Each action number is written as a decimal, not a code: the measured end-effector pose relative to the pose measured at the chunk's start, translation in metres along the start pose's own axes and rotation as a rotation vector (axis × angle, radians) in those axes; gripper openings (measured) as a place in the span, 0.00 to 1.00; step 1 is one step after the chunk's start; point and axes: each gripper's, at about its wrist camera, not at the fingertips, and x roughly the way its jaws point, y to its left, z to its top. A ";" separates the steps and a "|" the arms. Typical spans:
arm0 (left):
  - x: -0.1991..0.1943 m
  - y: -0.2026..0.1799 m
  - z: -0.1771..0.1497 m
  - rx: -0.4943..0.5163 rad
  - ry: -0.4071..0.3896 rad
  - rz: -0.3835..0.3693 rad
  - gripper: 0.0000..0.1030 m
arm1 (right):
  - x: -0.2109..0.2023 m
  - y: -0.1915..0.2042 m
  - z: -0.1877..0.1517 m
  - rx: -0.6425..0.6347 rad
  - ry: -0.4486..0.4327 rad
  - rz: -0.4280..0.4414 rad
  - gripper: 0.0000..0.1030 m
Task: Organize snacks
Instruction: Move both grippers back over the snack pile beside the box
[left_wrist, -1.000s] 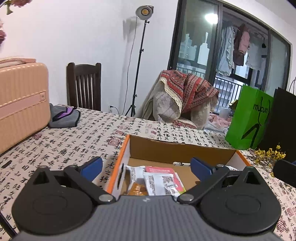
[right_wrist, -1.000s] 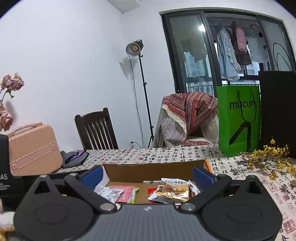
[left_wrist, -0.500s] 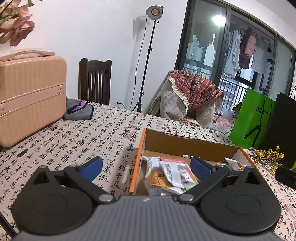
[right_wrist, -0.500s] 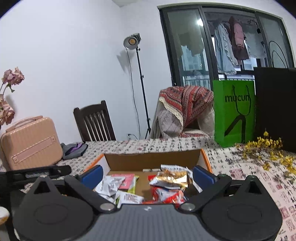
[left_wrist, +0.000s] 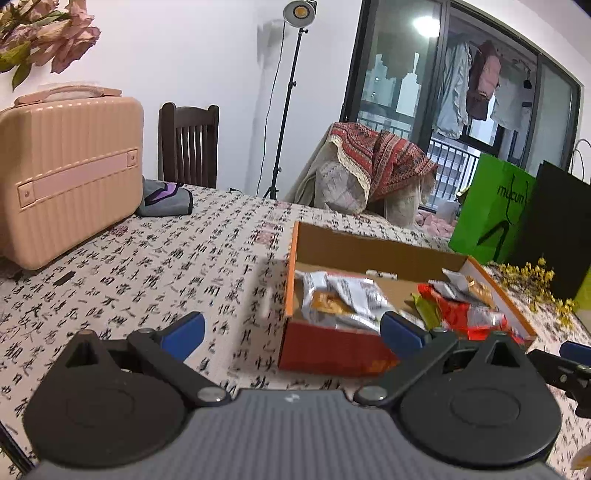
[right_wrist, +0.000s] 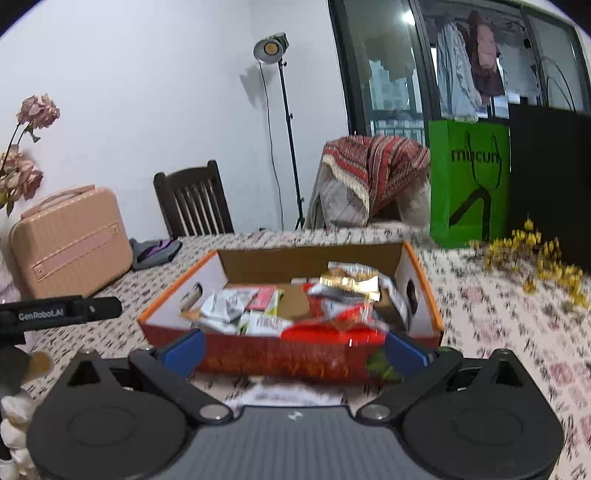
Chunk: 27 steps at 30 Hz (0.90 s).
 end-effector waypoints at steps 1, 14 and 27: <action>-0.002 0.001 -0.003 0.003 0.005 0.001 1.00 | -0.001 0.000 -0.003 0.003 0.008 -0.001 1.00; -0.007 0.019 -0.030 0.020 0.076 -0.011 1.00 | 0.022 0.011 -0.039 -0.019 0.164 0.010 1.00; -0.005 0.036 -0.039 -0.002 0.108 -0.016 1.00 | 0.086 0.031 -0.043 -0.076 0.296 0.014 0.78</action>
